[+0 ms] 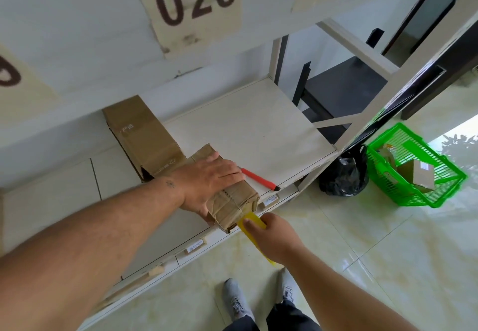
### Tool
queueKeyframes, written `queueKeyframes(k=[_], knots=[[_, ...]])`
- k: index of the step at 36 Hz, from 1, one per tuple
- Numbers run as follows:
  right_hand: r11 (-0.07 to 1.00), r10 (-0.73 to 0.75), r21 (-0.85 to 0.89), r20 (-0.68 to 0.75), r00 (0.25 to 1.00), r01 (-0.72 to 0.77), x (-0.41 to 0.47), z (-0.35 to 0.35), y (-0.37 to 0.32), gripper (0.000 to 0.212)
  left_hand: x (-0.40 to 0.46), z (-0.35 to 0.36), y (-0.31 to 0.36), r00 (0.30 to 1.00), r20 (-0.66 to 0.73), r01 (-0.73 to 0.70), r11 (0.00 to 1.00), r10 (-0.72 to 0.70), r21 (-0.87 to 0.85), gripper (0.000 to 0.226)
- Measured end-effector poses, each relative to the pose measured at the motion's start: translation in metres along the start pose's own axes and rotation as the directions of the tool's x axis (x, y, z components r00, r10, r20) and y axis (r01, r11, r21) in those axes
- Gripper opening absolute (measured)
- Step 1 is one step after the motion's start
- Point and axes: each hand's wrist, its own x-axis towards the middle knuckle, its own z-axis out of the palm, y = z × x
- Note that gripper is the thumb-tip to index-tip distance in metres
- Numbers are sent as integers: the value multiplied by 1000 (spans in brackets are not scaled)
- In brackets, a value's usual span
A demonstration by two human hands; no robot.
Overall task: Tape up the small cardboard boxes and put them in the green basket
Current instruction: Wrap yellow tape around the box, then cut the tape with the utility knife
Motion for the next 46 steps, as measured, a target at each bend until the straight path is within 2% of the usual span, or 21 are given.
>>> queueKeyframes(k=[7,11,14,17,18,19,20,21,22,23,24,25,26,27,30,33,38,40,42,44,46], knots=[[998,9,66,-28,1000,-7,15,6,-15,46,-3,-12,-13,992,80,93,992,-100,86,130],[998,13,60,-7,1000,-13,23,4,-22,49,-3,-19,-8,974,144,143,967,-175,210,124],[997,8,76,16,1000,-9,24,1,-24,49,-11,-20,7,960,134,209,946,-246,247,114],[996,-11,89,26,1000,9,25,-3,-25,48,-31,-16,34,914,4,402,907,-405,125,103],[996,-18,92,29,999,15,26,-4,-25,47,-37,-11,50,863,-121,495,869,-491,-1,97],[996,-25,92,38,999,21,26,-5,-24,46,-41,0,70,746,-270,574,793,-609,-204,85],[994,-32,105,42,999,27,26,-6,-23,45,-44,13,91,560,-382,599,678,-735,-427,67],[992,-39,125,48,998,33,26,-7,-22,44,-46,22,116,354,-367,568,510,-860,-646,46],[989,-45,145,53,998,37,25,-8,-22,44,-43,29,139,211,-219,496,298,-953,-816,29],[986,-50,160,59,997,40,24,-9,-21,44,-36,35,157,144,-8,401,66,-990,-914,17],[984,-55,174,66,996,43,24,-10,-21,43,-26,40,170,138,209,299,-160,-968,-941,13],[981,-58,190,77,995,42,24,-11,-21,41,-14,44,176,168,368,201,-334,-914,-921,14],[977,-60,211,91,994,39,23,-11,-20,38,-4,47,178,213,468,104,-456,-858,-884,20],[969,-59,244,108,992,31,22,-12,-20,35,5,47,178,261,519,30,-530,-814,-847,26],[936,-72,350,132,989,22,19,-15,-20,31,25,43,172,318,552,-82,-602,-771,-794,36],[924,-81,382,136,987,23,18,-16,-18,28,35,37,169,329,609,-203,-684,-721,-701,28],[932,-91,361,165,982,26,21,-20,-10,29,42,41,169,294,627,-313,-693,-721,-649,29],[968,-113,233,94,989,89,27,-25,-7,38,42,42,168,283,631,-341,-690,-723,-638,28],[988,-138,69,-54,989,142,39,-33,-5,44,43,43,167,259,627,-351,-676,-735,-648,23],[987,-157,-50,-171,973,151,58,-43,-1,39,44,45,166,235,621,-357,-661,-748,-660,20],[969,-206,-171,-171,964,177,80,-49,1,32,44,48,165,228,613,-347,-652,-756,-674,20]])
